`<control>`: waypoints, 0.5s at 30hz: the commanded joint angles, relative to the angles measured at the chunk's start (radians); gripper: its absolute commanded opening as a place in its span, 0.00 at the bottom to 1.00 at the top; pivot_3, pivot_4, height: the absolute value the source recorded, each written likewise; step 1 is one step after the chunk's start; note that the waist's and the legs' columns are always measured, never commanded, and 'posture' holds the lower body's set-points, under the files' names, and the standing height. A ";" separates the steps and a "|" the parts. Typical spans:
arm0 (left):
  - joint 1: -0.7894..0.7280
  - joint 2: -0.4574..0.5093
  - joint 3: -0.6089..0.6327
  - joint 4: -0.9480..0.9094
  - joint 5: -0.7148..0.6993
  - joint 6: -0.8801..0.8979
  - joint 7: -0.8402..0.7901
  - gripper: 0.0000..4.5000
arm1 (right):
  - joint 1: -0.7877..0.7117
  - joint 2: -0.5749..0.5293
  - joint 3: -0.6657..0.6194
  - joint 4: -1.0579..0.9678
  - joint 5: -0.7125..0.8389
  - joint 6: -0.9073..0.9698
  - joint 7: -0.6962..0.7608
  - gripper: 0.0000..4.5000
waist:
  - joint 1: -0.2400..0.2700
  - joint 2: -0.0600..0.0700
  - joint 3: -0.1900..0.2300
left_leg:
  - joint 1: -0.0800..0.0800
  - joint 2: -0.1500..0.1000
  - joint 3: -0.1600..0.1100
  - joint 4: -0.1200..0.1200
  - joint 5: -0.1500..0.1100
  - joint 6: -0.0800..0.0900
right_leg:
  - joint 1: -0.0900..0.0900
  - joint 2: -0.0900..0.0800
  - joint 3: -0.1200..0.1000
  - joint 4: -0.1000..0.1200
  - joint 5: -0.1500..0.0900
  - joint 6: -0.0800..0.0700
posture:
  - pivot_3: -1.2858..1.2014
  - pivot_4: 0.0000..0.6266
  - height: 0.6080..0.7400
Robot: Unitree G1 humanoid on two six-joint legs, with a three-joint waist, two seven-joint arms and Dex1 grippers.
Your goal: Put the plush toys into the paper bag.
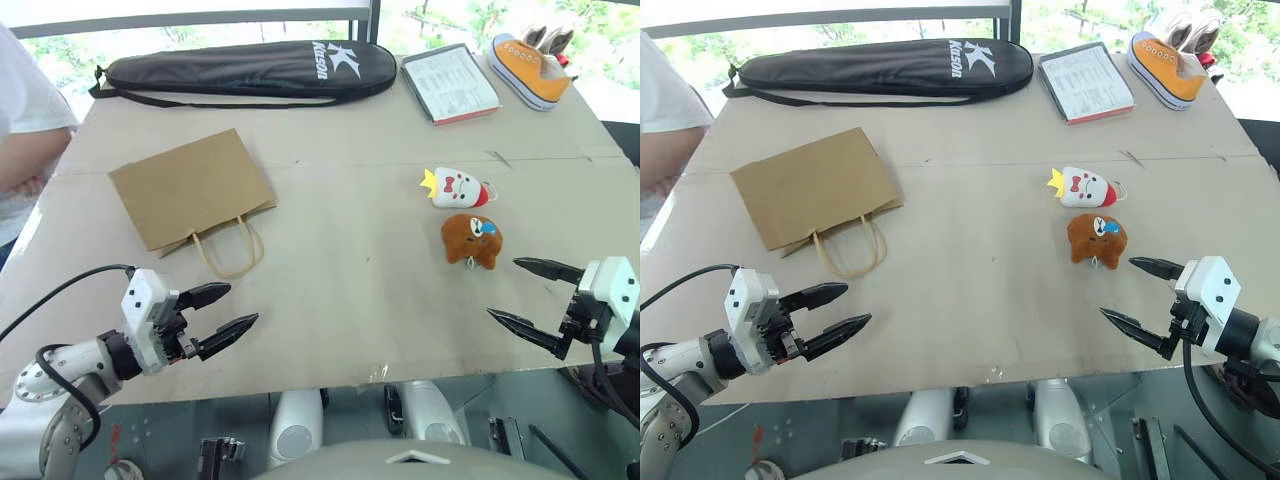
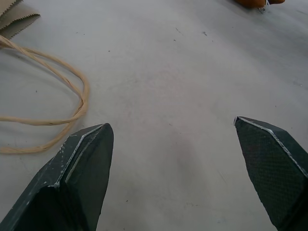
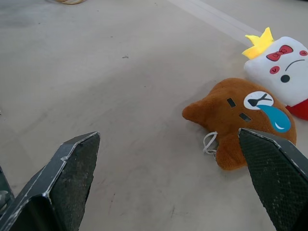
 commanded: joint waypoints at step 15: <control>-0.376 0.196 -0.016 0.766 0.547 -1.040 0.003 0.96 | -0.197 0.103 0.206 -0.040 -0.026 -0.031 -0.113 1.00 | 0.013 -0.001 -0.001 | -0.001 0.000 0.000 -0.002 0.000 0.000 | -0.001 -0.001 -0.001 -0.004 0.003 -0.004 | 0.52 0.24 1.00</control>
